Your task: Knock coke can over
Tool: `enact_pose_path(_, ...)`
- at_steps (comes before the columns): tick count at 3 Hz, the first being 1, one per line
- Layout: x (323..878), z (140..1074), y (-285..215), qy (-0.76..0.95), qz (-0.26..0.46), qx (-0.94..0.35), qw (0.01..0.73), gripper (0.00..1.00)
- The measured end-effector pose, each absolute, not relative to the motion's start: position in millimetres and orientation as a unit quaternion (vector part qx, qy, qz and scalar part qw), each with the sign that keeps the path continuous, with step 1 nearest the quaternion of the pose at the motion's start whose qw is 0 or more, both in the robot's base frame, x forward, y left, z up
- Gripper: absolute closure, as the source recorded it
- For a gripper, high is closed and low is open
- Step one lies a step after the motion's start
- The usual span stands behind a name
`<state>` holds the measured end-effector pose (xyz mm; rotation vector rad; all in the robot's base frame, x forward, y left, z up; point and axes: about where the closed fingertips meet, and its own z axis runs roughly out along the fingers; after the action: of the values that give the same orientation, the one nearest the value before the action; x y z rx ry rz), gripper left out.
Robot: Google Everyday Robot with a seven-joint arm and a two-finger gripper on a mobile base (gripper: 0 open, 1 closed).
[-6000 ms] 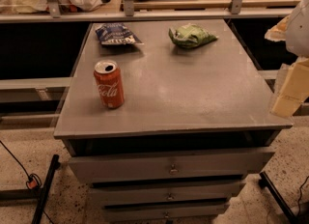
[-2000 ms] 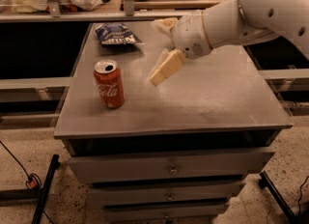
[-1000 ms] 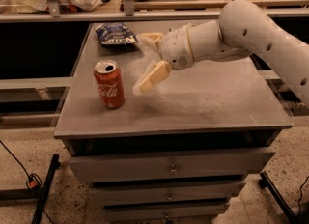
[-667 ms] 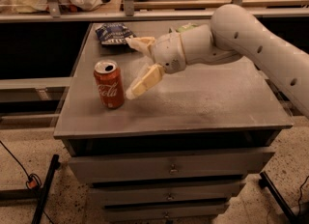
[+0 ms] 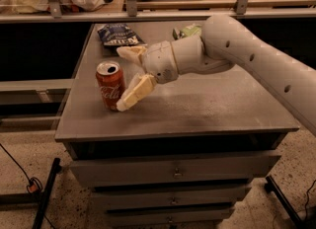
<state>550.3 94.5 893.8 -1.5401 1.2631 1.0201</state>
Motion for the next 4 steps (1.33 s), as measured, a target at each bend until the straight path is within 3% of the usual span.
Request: enact_pose_path(4, 541, 875, 125, 0.468, 0.465, -0.606, 0.444, 0.00)
